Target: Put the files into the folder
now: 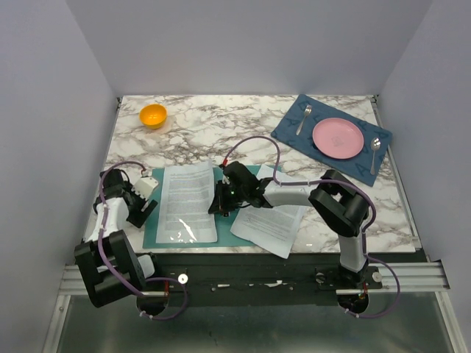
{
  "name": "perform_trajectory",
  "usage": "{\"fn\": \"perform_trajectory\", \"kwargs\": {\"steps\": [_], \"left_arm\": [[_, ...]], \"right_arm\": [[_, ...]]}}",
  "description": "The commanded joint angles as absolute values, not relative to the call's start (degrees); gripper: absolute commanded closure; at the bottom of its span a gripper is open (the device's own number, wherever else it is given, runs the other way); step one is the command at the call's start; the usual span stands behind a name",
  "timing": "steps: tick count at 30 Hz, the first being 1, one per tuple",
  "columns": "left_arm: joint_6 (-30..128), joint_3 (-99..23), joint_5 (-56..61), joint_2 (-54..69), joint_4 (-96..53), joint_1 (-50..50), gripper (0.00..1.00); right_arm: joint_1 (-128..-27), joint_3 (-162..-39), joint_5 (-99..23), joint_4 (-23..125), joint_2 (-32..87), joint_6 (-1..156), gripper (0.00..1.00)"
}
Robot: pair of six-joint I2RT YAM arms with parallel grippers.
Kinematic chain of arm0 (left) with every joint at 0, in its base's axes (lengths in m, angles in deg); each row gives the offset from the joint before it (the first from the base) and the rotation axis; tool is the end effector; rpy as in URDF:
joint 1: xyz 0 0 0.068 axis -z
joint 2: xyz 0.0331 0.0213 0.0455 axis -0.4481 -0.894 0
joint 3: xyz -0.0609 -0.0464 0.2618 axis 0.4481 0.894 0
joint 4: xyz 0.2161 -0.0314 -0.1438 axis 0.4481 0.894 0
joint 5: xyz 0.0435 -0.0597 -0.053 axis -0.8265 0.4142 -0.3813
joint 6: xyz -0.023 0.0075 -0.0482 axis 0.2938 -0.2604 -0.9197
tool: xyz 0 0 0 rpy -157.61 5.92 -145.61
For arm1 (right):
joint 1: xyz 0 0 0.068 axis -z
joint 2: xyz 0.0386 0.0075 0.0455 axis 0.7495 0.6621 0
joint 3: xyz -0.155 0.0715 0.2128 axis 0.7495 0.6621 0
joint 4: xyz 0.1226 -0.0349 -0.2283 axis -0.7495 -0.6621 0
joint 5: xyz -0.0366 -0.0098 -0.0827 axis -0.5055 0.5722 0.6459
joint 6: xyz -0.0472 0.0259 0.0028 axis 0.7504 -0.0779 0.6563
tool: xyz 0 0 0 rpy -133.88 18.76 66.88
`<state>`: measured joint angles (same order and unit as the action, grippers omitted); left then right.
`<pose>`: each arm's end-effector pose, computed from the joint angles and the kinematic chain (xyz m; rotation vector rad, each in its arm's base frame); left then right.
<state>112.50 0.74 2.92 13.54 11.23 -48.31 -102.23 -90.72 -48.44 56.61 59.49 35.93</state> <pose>0.1919 0.0705 0.1660 0.7400 2.6083 0.1772 0.2365 0.3398 0.1438 -0.3046 2.5974 1.1499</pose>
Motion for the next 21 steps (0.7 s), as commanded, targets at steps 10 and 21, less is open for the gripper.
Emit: {"fn": "perform_trajectory", "kwargs": {"steps": [10, 21], "left_arm": [[113.6, 6.0, 4.3, 12.5, 11.4, -42.6, 0.11], [109.1, 1.7, 6.1, 8.2, 12.7, -35.3, 0.13]], "right_arm": [[-103.2, -88.5, -41.5, 48.3, 56.9, 33.3, 0.94], [-103.2, -89.8, -39.9, 47.1, 57.6, 33.1, 0.94]]}}
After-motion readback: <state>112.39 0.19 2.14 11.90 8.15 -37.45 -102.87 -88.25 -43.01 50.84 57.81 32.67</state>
